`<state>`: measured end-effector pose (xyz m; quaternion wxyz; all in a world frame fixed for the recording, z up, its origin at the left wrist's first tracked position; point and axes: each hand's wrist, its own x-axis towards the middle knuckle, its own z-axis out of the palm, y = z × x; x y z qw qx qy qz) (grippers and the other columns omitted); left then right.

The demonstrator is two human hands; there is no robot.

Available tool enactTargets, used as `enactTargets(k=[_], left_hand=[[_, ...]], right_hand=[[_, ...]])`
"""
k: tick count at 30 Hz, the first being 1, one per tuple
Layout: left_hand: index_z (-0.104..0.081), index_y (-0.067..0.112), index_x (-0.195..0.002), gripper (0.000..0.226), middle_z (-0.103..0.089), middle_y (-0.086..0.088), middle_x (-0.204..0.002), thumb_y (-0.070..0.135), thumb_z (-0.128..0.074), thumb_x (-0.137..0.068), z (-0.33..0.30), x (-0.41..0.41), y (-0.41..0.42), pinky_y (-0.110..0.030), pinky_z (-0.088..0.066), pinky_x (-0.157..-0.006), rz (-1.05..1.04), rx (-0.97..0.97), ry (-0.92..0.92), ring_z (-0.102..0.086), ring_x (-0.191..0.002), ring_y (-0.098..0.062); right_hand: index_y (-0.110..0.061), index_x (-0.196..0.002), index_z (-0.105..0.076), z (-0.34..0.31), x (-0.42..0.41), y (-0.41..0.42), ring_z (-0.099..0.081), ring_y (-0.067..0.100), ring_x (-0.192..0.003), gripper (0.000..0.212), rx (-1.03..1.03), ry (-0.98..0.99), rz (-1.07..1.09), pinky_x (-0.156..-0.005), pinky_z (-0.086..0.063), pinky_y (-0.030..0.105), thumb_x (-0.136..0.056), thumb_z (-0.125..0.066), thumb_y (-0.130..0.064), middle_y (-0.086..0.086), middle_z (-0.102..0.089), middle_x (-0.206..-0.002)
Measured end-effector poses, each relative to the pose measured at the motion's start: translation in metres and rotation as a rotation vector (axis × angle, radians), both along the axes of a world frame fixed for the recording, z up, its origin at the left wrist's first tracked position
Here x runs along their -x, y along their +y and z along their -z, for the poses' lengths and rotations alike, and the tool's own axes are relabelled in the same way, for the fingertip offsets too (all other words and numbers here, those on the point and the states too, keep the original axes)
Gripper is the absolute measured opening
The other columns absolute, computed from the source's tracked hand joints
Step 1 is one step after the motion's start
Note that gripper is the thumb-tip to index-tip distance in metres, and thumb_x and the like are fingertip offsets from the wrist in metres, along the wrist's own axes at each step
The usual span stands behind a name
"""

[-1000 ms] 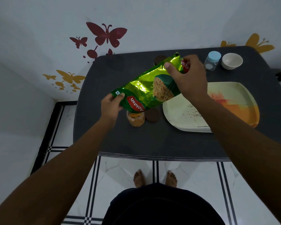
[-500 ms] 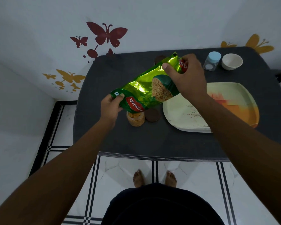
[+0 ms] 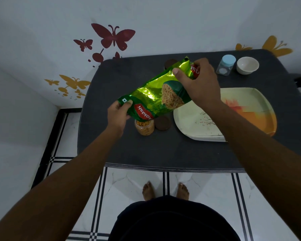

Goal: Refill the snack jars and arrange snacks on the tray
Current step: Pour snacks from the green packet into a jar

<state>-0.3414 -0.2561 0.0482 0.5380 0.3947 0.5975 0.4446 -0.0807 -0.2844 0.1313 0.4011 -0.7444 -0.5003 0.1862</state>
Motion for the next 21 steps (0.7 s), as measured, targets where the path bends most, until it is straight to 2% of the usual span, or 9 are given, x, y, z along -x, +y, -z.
enactTargets(k=[13,21], left_hand=[[-0.067,0.012,-0.120,0.021,-0.074,-0.005,-0.116,0.016,-0.065,-0.100,-0.0004,-0.0011,0.0000,-0.029,-0.062,-0.083,0.006,-0.009,-0.017,-0.072,-0.107,-0.018],[-0.069,0.016,-0.113,0.014,-0.075,-0.002,-0.111,0.017,-0.065,-0.100,0.0012,-0.0016,0.0008,-0.030,-0.062,-0.082,-0.002,-0.010,-0.021,-0.074,-0.102,-0.015]], right_hand=[[-0.028,-0.122,-0.051,0.0006,0.0013,0.0007,-0.054,0.008,-0.099,0.074,-0.017,0.000,0.019,-0.086,-0.050,0.037,-0.074,-0.057,-0.084,-0.006,-0.053,-0.114],[-0.026,-0.125,-0.050,-0.0006,0.0009,-0.0007,-0.054,0.010,-0.101,0.074,-0.017,-0.015,0.007,-0.089,-0.052,0.040,-0.077,-0.057,-0.082,-0.004,-0.052,-0.117]])
